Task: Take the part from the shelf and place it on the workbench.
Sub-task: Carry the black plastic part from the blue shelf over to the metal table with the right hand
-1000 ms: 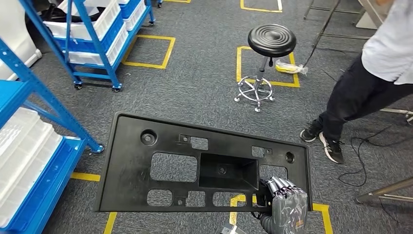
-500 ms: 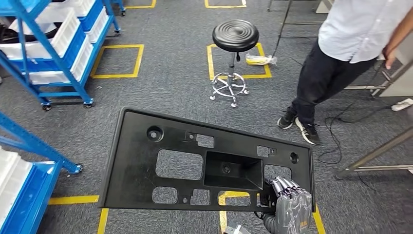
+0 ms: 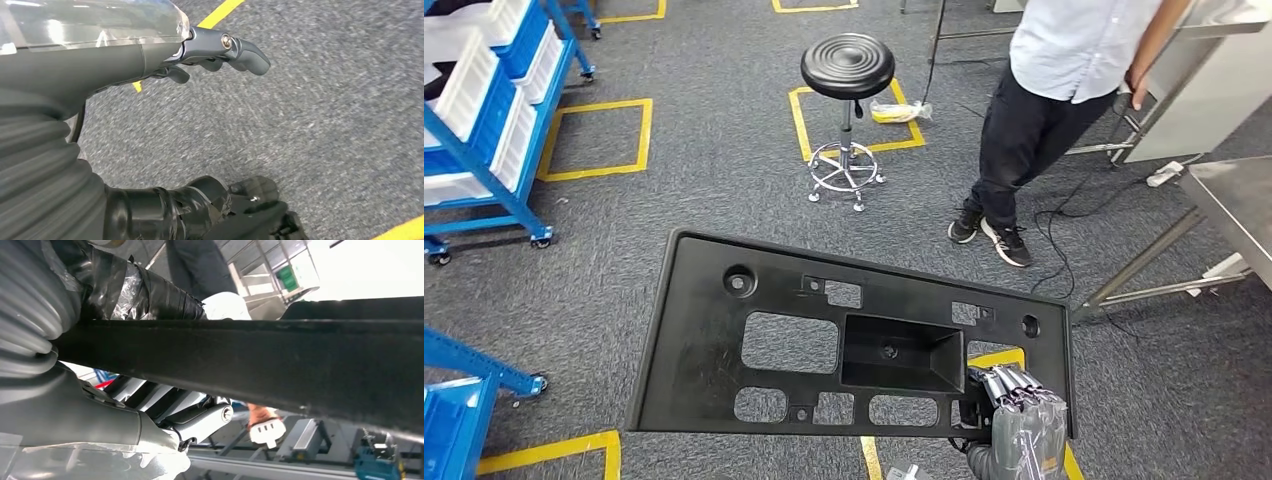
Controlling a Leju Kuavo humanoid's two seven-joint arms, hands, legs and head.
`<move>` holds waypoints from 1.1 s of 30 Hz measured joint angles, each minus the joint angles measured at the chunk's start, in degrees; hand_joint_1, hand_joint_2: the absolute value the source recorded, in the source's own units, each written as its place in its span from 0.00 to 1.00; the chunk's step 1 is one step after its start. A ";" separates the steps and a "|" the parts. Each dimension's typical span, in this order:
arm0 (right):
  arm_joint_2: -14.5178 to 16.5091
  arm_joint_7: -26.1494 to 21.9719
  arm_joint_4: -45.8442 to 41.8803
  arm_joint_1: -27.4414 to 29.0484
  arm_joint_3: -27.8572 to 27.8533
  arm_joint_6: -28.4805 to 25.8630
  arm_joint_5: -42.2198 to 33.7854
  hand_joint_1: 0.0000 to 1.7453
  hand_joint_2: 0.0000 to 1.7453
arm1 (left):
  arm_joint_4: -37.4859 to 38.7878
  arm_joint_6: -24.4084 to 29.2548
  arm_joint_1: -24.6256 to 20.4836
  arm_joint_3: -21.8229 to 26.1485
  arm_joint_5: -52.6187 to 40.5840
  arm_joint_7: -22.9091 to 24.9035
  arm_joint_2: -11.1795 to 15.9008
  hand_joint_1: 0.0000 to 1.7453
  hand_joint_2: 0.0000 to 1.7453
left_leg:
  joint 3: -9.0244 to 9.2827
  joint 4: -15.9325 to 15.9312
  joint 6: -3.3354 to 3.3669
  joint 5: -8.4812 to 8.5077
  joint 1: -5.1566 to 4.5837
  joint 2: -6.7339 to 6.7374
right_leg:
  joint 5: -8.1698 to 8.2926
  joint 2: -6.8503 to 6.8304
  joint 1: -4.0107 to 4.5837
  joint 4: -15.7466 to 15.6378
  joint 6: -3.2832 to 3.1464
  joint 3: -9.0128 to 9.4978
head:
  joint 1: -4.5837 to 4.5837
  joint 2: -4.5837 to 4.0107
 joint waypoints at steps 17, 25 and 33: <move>0.92 -1.50 -1.80 1.48 -1.74 -0.01 -0.35 1.00 1.00 | 0.00 -0.03 0.13 -0.18 0.14 0.08 -0.07 0.00 1.00 | -1.69 2.85 -2.50 -0.25 0.59 -6.68 | 1.90 6.21 0.04 -7.90 -1.73 4.46 | -0.10 0.00; 1.25 -2.06 -2.93 2.26 -2.95 -0.02 -0.68 1.00 1.00 | 0.02 0.04 0.03 -0.19 -0.18 0.06 -0.06 0.00 1.00 | -0.41 0.08 -0.02 0.36 0.48 -3.64 | -2.90 2.11 -0.05 0.93 0.63 -0.42 | 0.03 0.00; 1.62 -3.08 -3.57 2.92 -4.68 -0.02 -1.13 1.00 1.00 | 0.02 0.10 0.02 -0.19 -0.01 -0.15 -0.10 0.00 1.00 | 0.77 0.11 -0.65 -0.83 0.05 1.50 | 2.41 -3.28 0.65 -7.39 -0.57 3.74 | 0.01 0.00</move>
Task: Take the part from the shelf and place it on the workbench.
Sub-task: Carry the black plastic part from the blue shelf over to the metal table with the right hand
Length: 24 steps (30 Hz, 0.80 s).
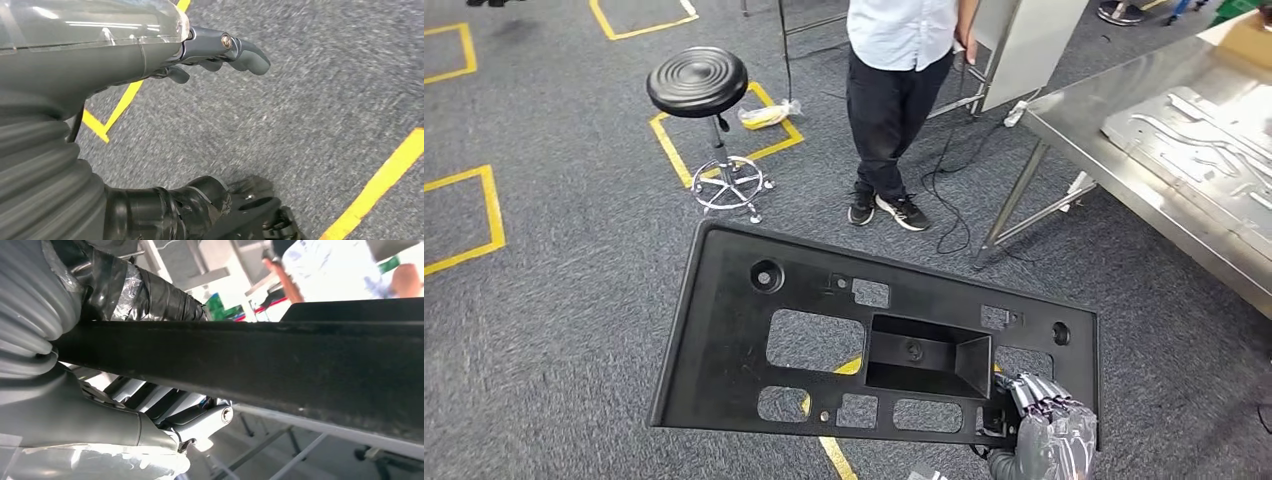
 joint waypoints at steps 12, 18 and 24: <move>1.20 -0.87 -0.86 0.79 -2.07 -0.02 -0.80 1.00 1.00 | 0.00 0.21 0.14 0.00 0.19 -0.19 -0.15 0.00 1.00 | -5.32 10.63 -1.83 -3.08 0.25 -5.20 | -0.07 7.72 -0.72 -1.60 -1.83 1.36 | -0.21 0.00; 1.24 -0.98 -0.96 0.84 -2.66 -0.04 -1.08 1.00 1.00 | 0.00 0.43 -0.10 0.00 0.26 -0.35 -0.16 0.00 1.00 | -1.23 0.80 -0.59 0.61 0.32 -7.81 | -0.49 10.84 -0.91 -0.52 0.04 0.52 | -0.16 0.00; 1.22 -0.99 -0.95 0.60 -2.90 -0.04 -1.43 1.00 1.00 | 0.02 0.49 0.02 0.00 0.31 -0.40 -0.14 0.00 1.00 | -0.72 -0.05 0.85 0.72 0.42 -4.00 | -6.54 4.71 -1.02 12.35 1.43 -6.12 | 0.05 0.00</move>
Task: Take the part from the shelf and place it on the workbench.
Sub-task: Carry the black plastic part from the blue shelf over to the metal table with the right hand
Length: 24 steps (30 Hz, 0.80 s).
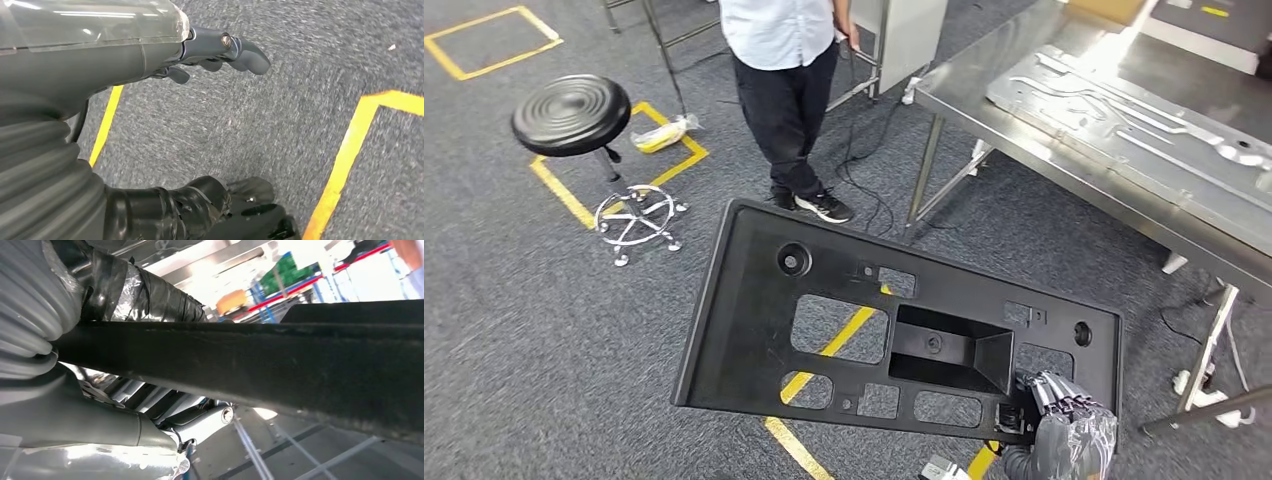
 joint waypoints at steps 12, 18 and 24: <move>0.05 0.05 -0.31 0.28 -0.27 0.00 0.19 1.00 1.00 | 0.00 -0.03 -0.39 0.00 -0.19 -0.01 -0.25 0.00 1.00 | 1.46 2.05 -2.26 -3.44 -0.48 2.35 | 7.32 -1.58 0.53 -14.63 -2.89 6.98 | -0.08 0.00; 0.28 0.06 -0.33 0.28 -0.60 0.01 0.66 1.00 1.00 | 0.00 -0.02 0.10 0.00 -0.15 -0.03 -0.24 0.00 1.00 | -5.49 13.06 -2.56 -5.43 -0.25 -1.05 | 7.14 2.77 0.25 -14.32 -3.24 7.25 | -0.16 0.00; 0.29 0.14 -0.33 0.04 -0.66 0.01 1.12 1.00 1.00 | 0.00 -0.03 -0.04 0.00 -0.26 0.03 -0.21 0.00 1.00 | -0.63 0.65 -1.26 0.25 -0.06 -5.31 | 6.77 6.53 0.08 -13.24 -1.44 6.34 | -0.12 0.00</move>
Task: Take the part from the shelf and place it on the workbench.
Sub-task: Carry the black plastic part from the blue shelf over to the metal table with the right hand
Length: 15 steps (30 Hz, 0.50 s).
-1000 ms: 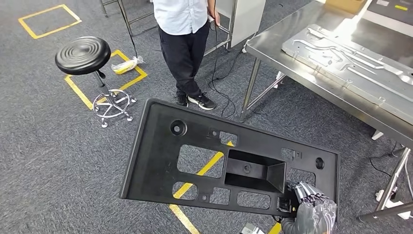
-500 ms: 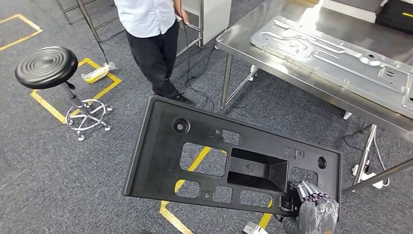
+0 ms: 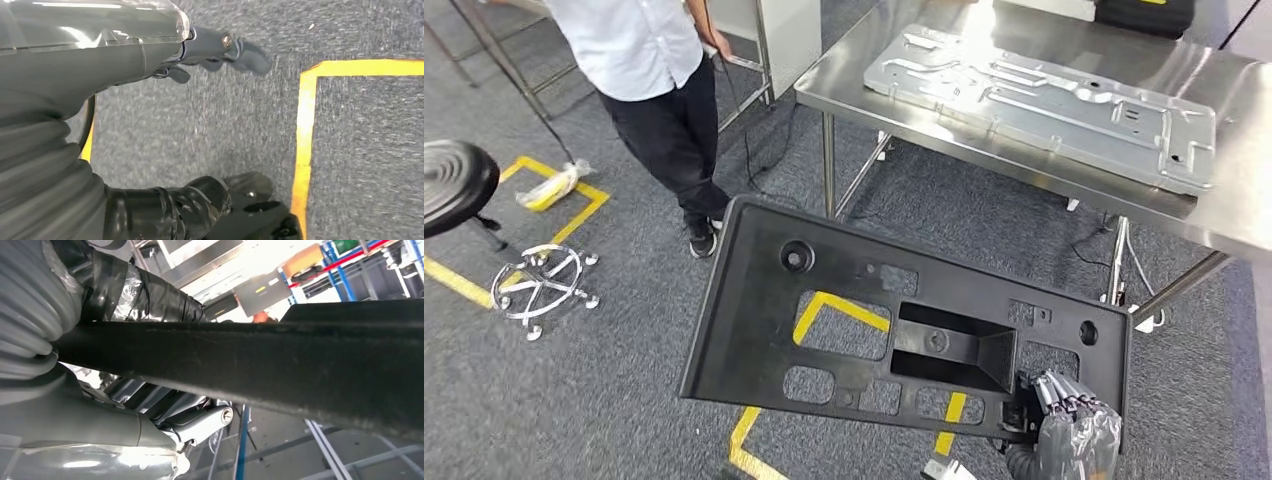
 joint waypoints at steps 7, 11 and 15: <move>-0.04 0.06 0.01 -0.69 0.08 -0.01 0.13 1.00 1.00 | 0.02 -0.01 0.07 0.00 -0.27 0.03 -0.01 0.00 1.00 | 0.59 -1.26 1.64 0.42 0.18 5.10 | -7.17 -6.57 -0.29 14.62 2.02 -7.51 | 0.28 0.00; -0.09 0.28 0.07 -0.78 0.21 0.01 0.41 1.00 1.00 | 0.02 0.01 0.03 0.00 -0.45 0.03 0.02 0.00 1.00 | 1.08 -1.25 1.32 -0.05 0.15 7.21 | -2.91 -7.25 -0.39 10.00 1.93 -5.14 | 0.28 0.00; -0.60 1.37 0.22 -1.40 1.44 0.02 1.98 1.00 1.00 | 0.02 -0.02 -0.36 0.00 -0.71 0.03 -0.10 0.00 1.00 | 1.65 -1.39 0.22 -0.61 0.00 8.25 | 0.14 -8.32 0.43 -0.80 0.29 0.63 | 0.27 0.00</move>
